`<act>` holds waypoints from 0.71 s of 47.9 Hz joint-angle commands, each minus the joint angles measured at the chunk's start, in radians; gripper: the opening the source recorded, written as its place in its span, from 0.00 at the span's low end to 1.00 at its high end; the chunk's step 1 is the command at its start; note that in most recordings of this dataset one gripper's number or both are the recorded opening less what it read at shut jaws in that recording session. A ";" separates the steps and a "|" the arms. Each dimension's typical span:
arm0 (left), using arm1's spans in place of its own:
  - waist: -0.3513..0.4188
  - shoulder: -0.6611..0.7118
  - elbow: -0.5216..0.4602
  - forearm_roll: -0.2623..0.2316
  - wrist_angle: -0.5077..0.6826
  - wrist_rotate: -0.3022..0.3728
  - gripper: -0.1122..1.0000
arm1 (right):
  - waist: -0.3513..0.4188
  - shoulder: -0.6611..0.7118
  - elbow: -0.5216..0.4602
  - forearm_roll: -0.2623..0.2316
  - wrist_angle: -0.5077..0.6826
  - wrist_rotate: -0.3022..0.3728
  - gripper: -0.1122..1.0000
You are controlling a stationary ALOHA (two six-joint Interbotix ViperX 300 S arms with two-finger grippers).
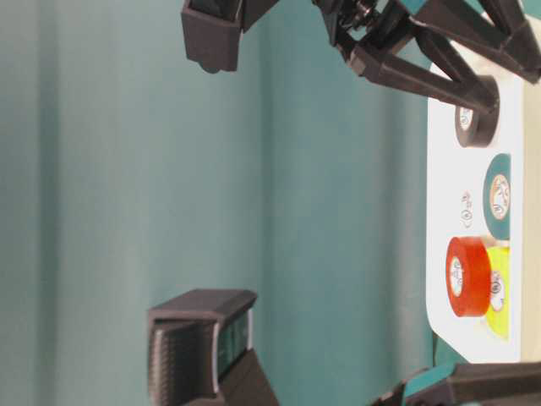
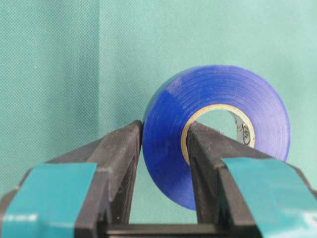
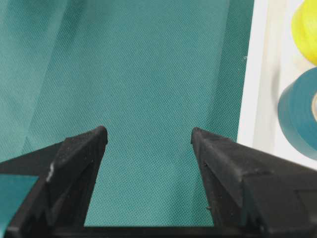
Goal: Put the tape alternately from left to right into the white case.
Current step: 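Lower left gripper onto the blue tape roll and grasp it, then lift blue tape with left gripper and place it in the tray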
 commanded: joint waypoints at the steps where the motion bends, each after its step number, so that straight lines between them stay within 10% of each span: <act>1: 0.005 -0.032 -0.012 0.003 -0.003 0.009 0.08 | 0.003 -0.008 -0.017 0.003 -0.003 0.000 0.78; 34: 0.278 -0.057 -0.020 0.003 -0.005 0.313 0.08 | 0.003 -0.008 -0.023 0.003 -0.003 0.000 0.78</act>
